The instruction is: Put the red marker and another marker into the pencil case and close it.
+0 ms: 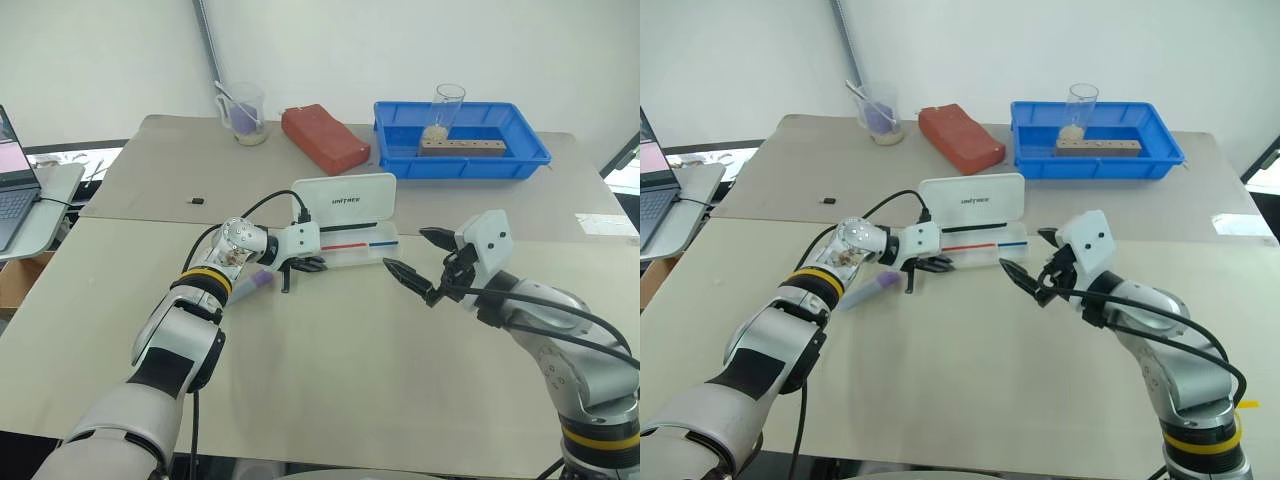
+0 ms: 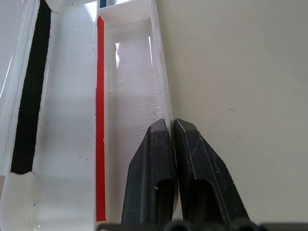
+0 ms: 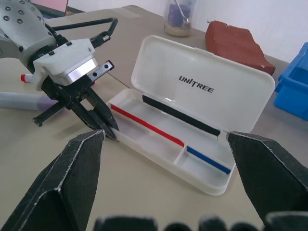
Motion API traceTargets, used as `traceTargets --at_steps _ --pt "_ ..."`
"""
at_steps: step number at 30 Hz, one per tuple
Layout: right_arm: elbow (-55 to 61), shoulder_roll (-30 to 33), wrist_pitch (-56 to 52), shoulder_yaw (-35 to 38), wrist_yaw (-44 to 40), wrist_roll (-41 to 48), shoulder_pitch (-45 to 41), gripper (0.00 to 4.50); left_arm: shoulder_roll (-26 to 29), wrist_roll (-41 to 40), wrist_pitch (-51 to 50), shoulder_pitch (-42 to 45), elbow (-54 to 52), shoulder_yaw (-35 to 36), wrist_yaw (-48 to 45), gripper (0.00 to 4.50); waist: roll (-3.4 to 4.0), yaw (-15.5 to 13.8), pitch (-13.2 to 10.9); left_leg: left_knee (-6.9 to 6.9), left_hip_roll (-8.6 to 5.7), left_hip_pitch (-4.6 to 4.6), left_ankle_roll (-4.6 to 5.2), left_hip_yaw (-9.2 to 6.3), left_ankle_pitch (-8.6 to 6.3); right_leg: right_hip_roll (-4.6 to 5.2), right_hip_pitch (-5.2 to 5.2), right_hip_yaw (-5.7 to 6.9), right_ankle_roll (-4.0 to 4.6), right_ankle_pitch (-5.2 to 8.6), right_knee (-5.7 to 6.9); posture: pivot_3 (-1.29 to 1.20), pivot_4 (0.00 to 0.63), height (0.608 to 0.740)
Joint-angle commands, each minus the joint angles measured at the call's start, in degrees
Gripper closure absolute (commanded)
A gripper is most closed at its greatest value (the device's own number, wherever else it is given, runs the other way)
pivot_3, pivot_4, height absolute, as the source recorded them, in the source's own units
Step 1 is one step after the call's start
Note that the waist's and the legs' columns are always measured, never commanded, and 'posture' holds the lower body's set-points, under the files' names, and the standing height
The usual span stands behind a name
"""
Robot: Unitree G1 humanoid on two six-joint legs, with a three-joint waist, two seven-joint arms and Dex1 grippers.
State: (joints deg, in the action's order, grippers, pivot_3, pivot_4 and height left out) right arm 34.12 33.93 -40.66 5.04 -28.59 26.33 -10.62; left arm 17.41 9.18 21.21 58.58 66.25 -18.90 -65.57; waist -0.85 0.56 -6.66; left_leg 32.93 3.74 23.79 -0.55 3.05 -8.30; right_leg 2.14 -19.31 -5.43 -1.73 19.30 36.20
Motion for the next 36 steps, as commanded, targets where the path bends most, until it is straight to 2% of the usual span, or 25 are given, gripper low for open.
traceTargets --at_steps 1,5,9,12,17,23,36 --pt "0.8 0.2 0.5 0.7 -0.4 0.7 -1.4 0.00 0.5 -0.4 1.7 1.1 -2.4 1.2 -1.5 4.37 0.00 0.0 0.0 0.00 0.00 0.00 0.00 0.00 0.00 0.00 0.00 0.00 0.00 0.00 0.00 0.00 0.150 0.740" --pt "2.1 1.7 -0.1 1.6 -2.4 2.0 -1.1 0.00 2.6 -2.4 0.0 -3.3 -12.9 1.2 -6.4 4.37 0.03 0.1 0.0 -0.01 0.00 0.00 0.00 0.01 0.00 0.00 0.00 0.00 0.01 0.00 0.01 0.00 0.150 0.740" --pt "5.5 5.6 -1.6 2.4 -6.9 5.6 0.9 0.00 7.5 -4.2 -9.1 -14.1 -35.5 0.6 -9.6 4.37 0.17 0.4 0.1 -0.03 0.05 -0.02 0.00 0.03 0.00 -0.01 0.03 -0.04 0.03 -0.01 0.03 0.00 0.150 0.740" --pt "7.7 8.7 -2.4 2.4 -9.7 7.7 2.8 0.00 10.8 -3.8 -16.7 -21.9 -50.9 0.4 -9.1 4.37 0.19 0.5 0.1 -0.04 0.12 -0.05 0.00 0.01 0.00 -0.08 0.06 -0.05 0.04 -0.02 0.03 0.00 0.150 0.740" --pt "8.3 10.9 -2.8 2.2 -11.5 9.6 4.5 0.00 12.6 -3.8 -27.2 -29.8 -65.7 0.9 -5.7 4.37 0.17 -0.1 0.1 0.09 0.10 -0.07 0.04 -0.04 0.03 -0.06 0.20 -0.04 0.04 -0.01 0.07 0.00 0.150 0.740" --pt "6.6 11.5 -1.5 1.2 -13.3 9.0 5.5 0.00 14.1 -4.0 -31.7 -33.6 -71.9 0.2 -4.0 4.37 0.16 0.1 0.1 0.11 0.09 -0.04 0.05 -0.04 0.03 -0.04 0.19 -0.08 0.04 -0.01 0.02 0.00 0.150 0.740" --pt "5.3 13.1 -0.2 0.7 -17.2 8.4 6.7 0.00 17.4 -4.9 -25.2 -36.4 -71.4 -2.2 -4.2 4.37 0.16 0.0 0.1 0.10 0.09 -0.04 0.05 -0.05 0.03 -0.04 0.20 -0.09 0.05 -0.01 0.00 0.00 0.150 0.740"
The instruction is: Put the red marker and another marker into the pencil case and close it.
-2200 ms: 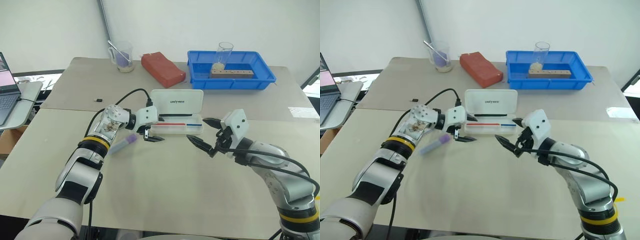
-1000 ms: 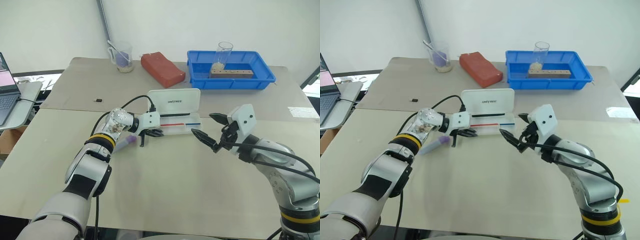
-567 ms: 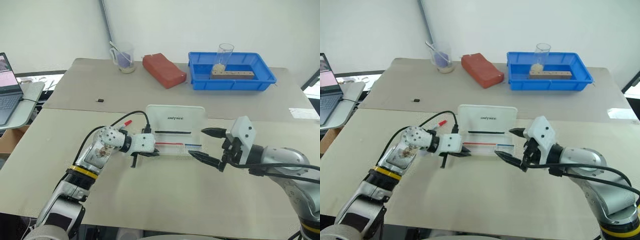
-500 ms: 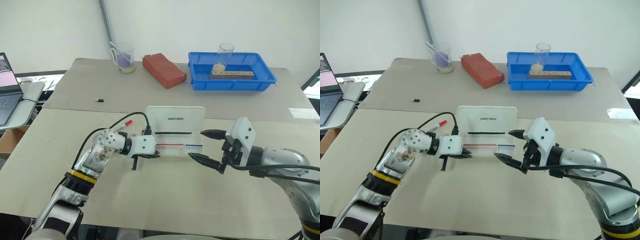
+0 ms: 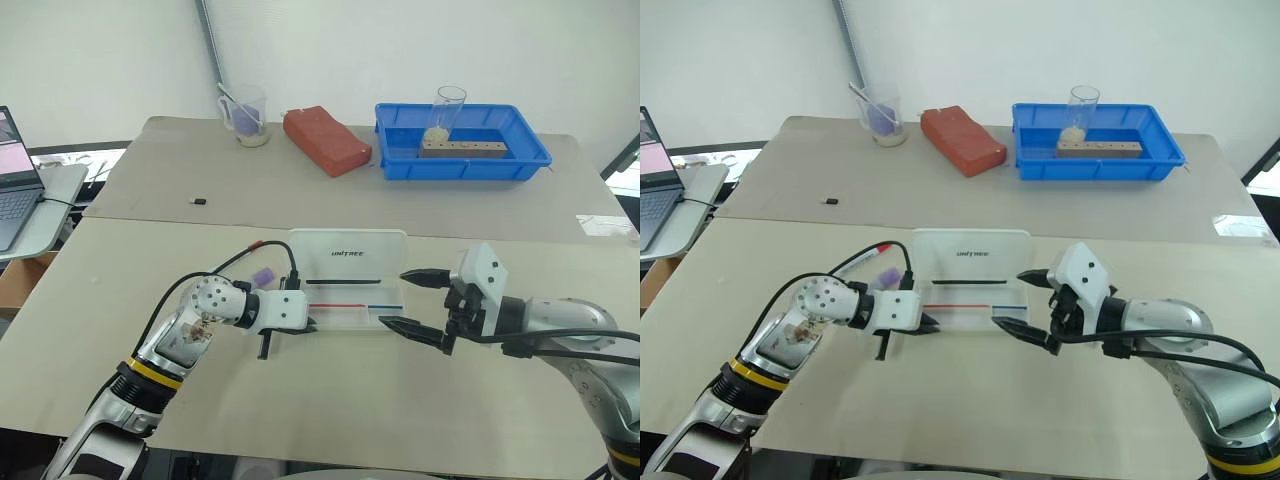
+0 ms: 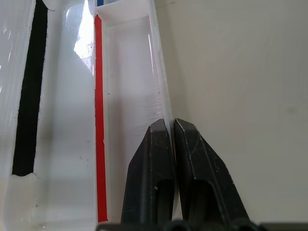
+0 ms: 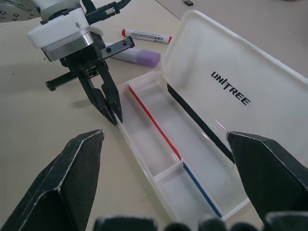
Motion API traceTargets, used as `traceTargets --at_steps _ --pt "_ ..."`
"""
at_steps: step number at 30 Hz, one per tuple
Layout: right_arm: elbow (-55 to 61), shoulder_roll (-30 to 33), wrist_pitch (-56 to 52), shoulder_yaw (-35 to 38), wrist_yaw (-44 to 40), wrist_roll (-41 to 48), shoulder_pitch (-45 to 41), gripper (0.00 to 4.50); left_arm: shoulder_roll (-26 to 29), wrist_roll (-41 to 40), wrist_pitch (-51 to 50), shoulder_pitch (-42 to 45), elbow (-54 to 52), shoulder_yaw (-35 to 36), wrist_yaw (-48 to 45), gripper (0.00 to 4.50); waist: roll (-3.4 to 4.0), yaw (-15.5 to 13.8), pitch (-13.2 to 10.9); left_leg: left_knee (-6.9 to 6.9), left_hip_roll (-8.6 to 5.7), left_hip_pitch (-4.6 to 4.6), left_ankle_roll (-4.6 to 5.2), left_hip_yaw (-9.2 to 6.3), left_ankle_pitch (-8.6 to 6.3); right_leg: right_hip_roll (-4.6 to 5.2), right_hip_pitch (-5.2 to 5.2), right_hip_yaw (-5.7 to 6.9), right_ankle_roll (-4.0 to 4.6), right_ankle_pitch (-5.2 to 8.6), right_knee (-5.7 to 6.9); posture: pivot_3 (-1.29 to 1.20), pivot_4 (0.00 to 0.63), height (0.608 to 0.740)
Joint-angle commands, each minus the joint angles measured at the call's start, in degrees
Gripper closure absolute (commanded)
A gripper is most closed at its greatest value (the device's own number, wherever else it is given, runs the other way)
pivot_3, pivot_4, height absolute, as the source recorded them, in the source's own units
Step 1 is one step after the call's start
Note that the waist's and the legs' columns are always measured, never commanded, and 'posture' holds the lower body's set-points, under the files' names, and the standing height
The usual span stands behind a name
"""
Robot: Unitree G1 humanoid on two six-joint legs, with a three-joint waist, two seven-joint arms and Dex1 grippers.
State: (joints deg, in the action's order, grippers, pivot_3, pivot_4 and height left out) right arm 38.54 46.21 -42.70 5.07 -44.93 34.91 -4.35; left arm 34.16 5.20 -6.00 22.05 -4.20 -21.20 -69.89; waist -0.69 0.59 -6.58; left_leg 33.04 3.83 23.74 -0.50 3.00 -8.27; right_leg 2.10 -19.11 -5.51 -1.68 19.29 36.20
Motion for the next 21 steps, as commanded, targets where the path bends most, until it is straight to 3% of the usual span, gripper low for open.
traceTargets --at_steps 1,7,10,17,21 --pt "1.1 0.9 1.9 0.6 -1.1 -0.2 0.6 0.00 0.6 -1.1 2.5 0.2 -0.6 0.0 0.0 4.37 0.00 0.0 0.0 0.00 0.00 0.00 0.00 0.00 0.00 0.00 -0.01 0.00 0.00 0.00 0.00 0.00 0.150 0.740" --pt "1.3 0.9 2.2 0.6 -1.1 -0.4 0.5 0.00 0.7 -0.9 6.2 0.9 1.8 -0.8 -0.2 4.37 0.00 0.1 0.0 0.00 0.00 0.00 0.00 0.00 0.00 -0.01 -0.02 -0.01 0.00 0.00 0.01 0.00 0.150 0.740" --pt "1.2 0.8 2.4 0.7 -1.0 -0.6 0.8 0.00 0.8 -1.2 6.3 1.0 2.4 -0.7 -0.3 3.43 0.00 0.0 0.0 0.00 -0.01 0.00 0.00 0.01 0.00 0.00 -0.01 -0.01 0.00 0.00 0.00 0.00 0.150 0.740" --pt "1.0 0.8 2.9 1.4 -1.2 -0.9 1.7 0.00 4.7 -2.7 5.7 -0.2 -1.0 1.9 -1.3 0.03 0.01 0.2 0.0 -0.01 0.01 -0.01 0.00 0.00 0.00 -0.01 -0.01 -0.01 0.00 0.00 0.01 0.00 0.150 0.740" --pt "1.2 0.9 2.4 2.2 -1.2 -0.2 1.3 0.00 9.8 -6.9 0.8 -3.6 -8.5 6.5 -1.7 0.03 0.04 0.5 0.0 -0.08 0.04 -0.03 0.00 0.03 0.00 -0.01 -0.05 -0.03 0.02 0.01 0.01 0.00 0.150 0.740"
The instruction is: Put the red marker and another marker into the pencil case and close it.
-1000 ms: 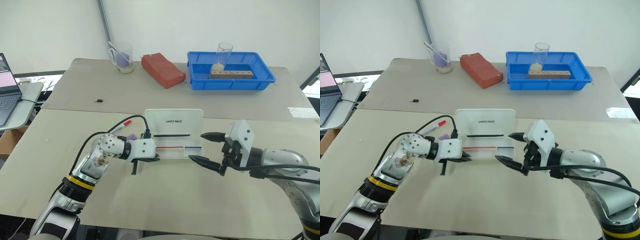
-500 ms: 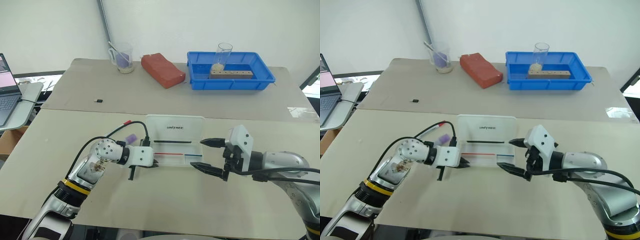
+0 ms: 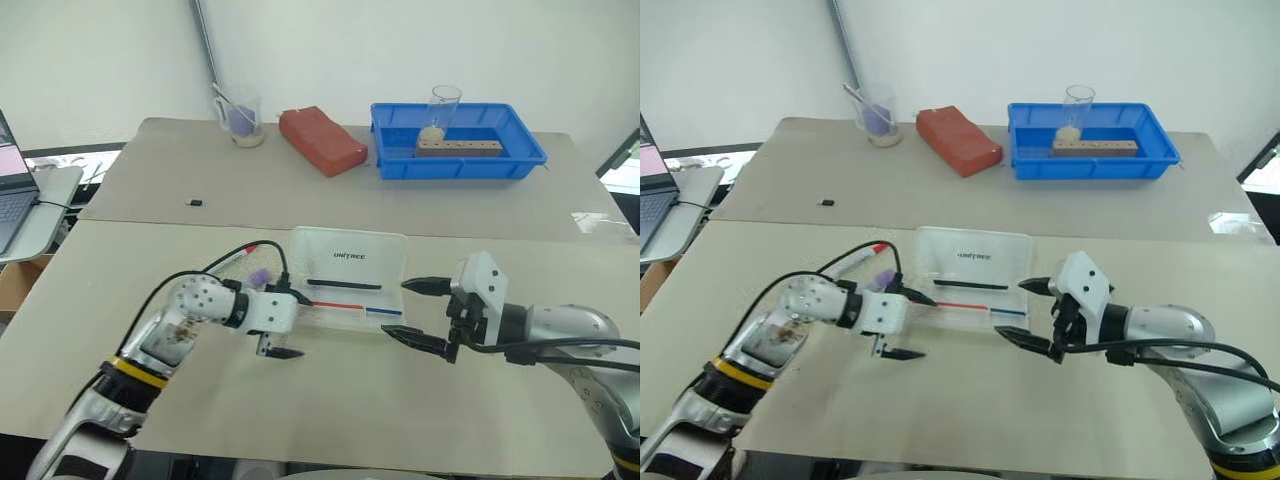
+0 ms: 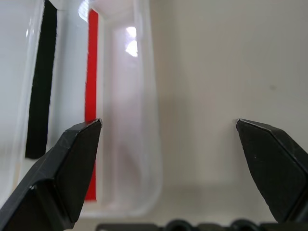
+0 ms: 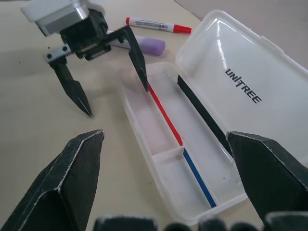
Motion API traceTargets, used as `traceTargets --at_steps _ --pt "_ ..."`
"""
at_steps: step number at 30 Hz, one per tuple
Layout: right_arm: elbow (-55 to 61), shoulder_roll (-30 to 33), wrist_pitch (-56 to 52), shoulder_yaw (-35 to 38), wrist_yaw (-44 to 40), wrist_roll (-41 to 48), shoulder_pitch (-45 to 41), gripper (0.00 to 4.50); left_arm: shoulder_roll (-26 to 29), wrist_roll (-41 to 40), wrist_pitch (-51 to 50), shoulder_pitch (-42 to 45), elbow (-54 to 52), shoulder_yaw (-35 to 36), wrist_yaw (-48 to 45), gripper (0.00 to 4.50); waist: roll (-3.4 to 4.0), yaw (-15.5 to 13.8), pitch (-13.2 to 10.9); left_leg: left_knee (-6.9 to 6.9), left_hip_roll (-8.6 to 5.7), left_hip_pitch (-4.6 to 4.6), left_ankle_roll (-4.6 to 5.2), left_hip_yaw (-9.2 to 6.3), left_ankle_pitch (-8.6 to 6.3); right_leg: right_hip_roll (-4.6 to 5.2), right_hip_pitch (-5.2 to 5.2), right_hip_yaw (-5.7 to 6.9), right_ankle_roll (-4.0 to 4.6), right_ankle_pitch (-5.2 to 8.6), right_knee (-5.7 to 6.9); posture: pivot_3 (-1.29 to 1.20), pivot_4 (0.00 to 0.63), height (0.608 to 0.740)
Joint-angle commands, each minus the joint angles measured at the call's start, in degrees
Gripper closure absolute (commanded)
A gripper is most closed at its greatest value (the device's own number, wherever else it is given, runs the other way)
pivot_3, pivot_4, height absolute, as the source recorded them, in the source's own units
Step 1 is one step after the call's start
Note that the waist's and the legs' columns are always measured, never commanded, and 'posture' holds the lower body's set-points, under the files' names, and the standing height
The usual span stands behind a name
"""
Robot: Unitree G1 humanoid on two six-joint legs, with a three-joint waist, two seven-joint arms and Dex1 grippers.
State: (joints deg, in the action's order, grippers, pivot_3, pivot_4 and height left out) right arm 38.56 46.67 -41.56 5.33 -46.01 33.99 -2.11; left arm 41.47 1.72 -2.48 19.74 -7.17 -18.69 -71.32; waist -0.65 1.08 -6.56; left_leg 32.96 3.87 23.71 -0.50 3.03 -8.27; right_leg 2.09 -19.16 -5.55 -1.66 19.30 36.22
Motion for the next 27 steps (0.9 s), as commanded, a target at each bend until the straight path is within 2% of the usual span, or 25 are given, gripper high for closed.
traceTargets --at_steps 1,3,8,10,13,16,18,23,27 --pt "1.2 0.5 1.2 2.0 -0.1 0.9 -1.1 0.00 3.5 -4.4 -3.6 -1.9 -6.9 5.1 -0.3 0.03 -0.01 -0.1 0.0 0.00 0.00 0.00 0.00 0.00 0.00 0.00 0.00 0.01 0.00 0.00 0.01 0.00 0.150 0.740" --pt "1.0 0.3 0.9 1.8 -0.1 1.3 -2.1 0.00 5.1 -7.6 -8.1 -3.5 -10.5 8.3 0.2 0.03 -0.02 -0.2 0.0 0.01 0.01 -0.02 0.00 0.00 0.00 0.01 0.01 0.02 0.00 0.00 0.00 0.00 0.150 0.740" --pt "-0.4 0.8 0.8 0.8 -1.7 2.3 -5.1 0.00 10.5 -21.8 -25.9 -6.6 -20.4 16.8 -1.8 0.03 -0.08 -0.3 0.0 0.02 0.02 -0.05 0.00 0.02 0.00 0.06 -0.05 0.08 -0.01 0.03 -0.02 0.00 0.150 0.740" --pt "-0.8 1.0 0.7 0.8 -2.4 2.6 -6.3 0.00 13.6 -24.4 -29.3 -7.2 -20.4 19.6 -2.6 0.03 -0.08 -0.2 -0.1 0.00 0.03 -0.07 0.00 0.04 0.00 0.05 -0.03 0.05 0.01 0.04 -0.01 0.00 0.150 0.740" --pt "-1.1 1.0 -0.3 1.0 -2.8 3.9 -9.2 0.00 17.5 -25.0 -31.1 -6.8 -14.6 23.6 -2.4 0.03 -0.08 -0.2 -0.1 -0.03 0.04 -0.15 0.00 0.04 0.00 0.03 -0.05 0.05 0.06 0.07 0.02 0.00 0.150 0.740" --pt "-0.2 0.1 -2.3 -0.5 -1.7 6.0 -13.9 0.00 14.5 -20.0 -25.4 -3.8 -1.9 25.4 5.7 0.03 -0.06 -0.3 -0.1 -0.12 0.04 -0.47 -0.01 0.09 -0.01 0.07 -0.05 0.03 0.16 0.13 0.00 0.00 0.150 0.740" --pt "0.6 -0.6 -3.6 -1.7 -0.9 7.1 -16.6 0.00 12.1 -18.4 -22.6 -3.2 2.5 25.3 9.0 0.03 -0.13 -0.3 -0.1 -0.16 0.04 -0.44 -0.01 0.10 -0.01 0.09 -0.10 0.04 0.17 0.12 0.00 0.00 0.150 0.740" --pt "1.7 -2.1 -6.3 -5.5 0.1 9.1 -23.3 0.00 5.0 -17.3 -20.9 -3.7 4.9 23.0 14.3 0.03 -0.22 -0.5 -0.1 -0.15 0.03 -0.07 0.01 0.15 -0.02 0.24 -0.11 0.05 0.15 0.09 0.03 0.00 0.150 0.740" --pt "0.8 -2.6 -6.9 -7.0 0.4 9.1 -25.9 0.00 2.1 -15.2 -18.0 -4.2 6.6 21.2 16.6 0.03 -0.29 -0.4 0.0 -0.11 0.01 0.01 0.01 0.13 -0.01 0.20 -0.14 0.07 0.14 0.06 0.05 0.00 0.150 0.740"
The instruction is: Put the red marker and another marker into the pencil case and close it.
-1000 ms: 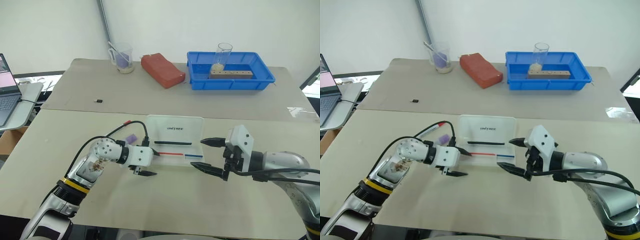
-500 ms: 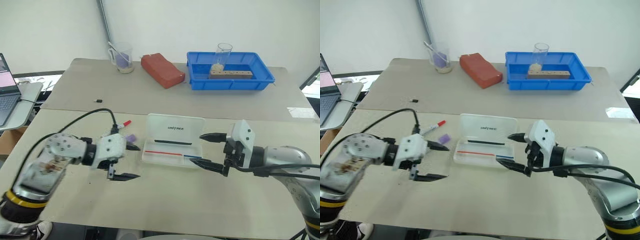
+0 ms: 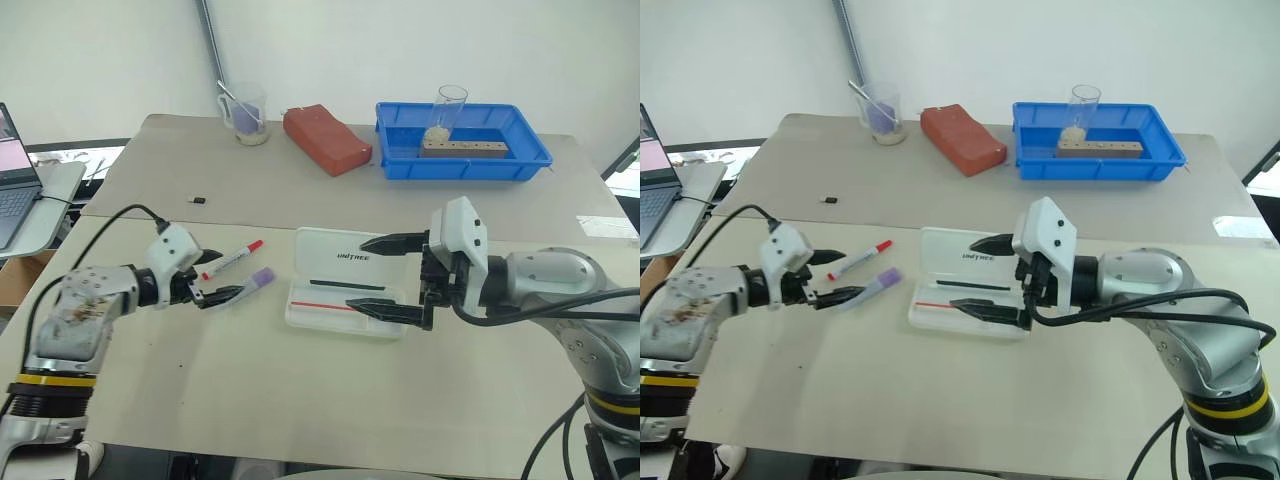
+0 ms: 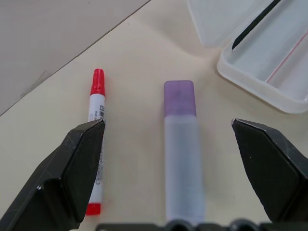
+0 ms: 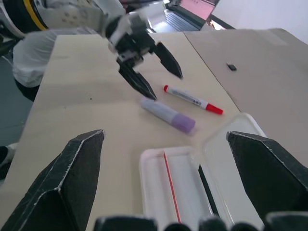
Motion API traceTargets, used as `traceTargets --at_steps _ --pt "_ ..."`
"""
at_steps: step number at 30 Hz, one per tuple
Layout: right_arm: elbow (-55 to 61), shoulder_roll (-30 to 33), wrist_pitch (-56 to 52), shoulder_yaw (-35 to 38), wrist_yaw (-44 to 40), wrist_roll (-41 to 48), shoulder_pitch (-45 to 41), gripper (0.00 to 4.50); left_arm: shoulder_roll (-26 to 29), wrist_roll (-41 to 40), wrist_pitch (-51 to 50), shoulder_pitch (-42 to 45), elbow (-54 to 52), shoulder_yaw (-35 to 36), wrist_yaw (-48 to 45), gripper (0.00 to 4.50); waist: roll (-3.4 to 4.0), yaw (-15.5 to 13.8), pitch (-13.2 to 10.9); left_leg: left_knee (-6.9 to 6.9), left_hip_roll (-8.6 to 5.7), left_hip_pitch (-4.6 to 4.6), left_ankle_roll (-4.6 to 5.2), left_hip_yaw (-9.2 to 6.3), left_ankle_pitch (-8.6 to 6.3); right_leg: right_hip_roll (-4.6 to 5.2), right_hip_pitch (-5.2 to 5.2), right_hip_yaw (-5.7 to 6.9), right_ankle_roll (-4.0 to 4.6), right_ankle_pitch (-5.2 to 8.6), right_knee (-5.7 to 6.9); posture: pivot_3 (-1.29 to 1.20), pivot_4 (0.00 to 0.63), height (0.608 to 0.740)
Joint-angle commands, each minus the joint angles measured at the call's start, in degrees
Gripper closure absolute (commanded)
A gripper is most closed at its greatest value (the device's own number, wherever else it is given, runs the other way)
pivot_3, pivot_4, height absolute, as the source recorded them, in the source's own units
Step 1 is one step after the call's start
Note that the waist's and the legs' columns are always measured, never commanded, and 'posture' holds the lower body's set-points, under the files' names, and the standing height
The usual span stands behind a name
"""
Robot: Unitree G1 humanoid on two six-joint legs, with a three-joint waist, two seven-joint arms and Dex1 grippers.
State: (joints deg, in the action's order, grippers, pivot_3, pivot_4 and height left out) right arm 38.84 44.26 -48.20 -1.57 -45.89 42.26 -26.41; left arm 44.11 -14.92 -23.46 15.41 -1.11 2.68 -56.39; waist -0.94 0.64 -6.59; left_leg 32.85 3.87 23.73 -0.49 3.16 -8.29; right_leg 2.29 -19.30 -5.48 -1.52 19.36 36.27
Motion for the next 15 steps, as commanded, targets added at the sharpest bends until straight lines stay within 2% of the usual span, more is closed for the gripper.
traceTargets --at_steps 1,8,15 --pt "0.3 -0.2 -0.2 -0.3 0.3 0.6 -1.9 0.00 -0.9 1.9 3.6 0.1 1.0 -0.4 2.0 0.03 0.00 0.0 0.0 0.00 0.00 -0.02 0.00 0.00 0.00 0.00 0.01 0.00 0.00 0.00 0.00 0.00 0.150 0.740" --pt "-0.2 0.2 0.4 -0.4 0.2 -0.3 -1.4 0.00 -2.2 3.8 8.5 4.7 10.4 1.0 5.1 0.03 0.00 0.0 0.0 -0.01 0.00 -0.04 0.00 0.00 0.00 0.00 0.00 0.01 0.01 0.00 0.03 0.00 0.150 0.740" --pt "-1.1 -1.3 -0.5 -0.5 1.5 0.6 -4.2 0.00 -2.8 6.0 14.9 13.0 26.4 -0.2 4.2 0.03 0.01 0.1 0.0 -0.01 -0.02 -0.04 0.00 0.01 0.00 -0.02 0.00 0.02 0.00 0.00 0.05 0.00 0.150 0.740"
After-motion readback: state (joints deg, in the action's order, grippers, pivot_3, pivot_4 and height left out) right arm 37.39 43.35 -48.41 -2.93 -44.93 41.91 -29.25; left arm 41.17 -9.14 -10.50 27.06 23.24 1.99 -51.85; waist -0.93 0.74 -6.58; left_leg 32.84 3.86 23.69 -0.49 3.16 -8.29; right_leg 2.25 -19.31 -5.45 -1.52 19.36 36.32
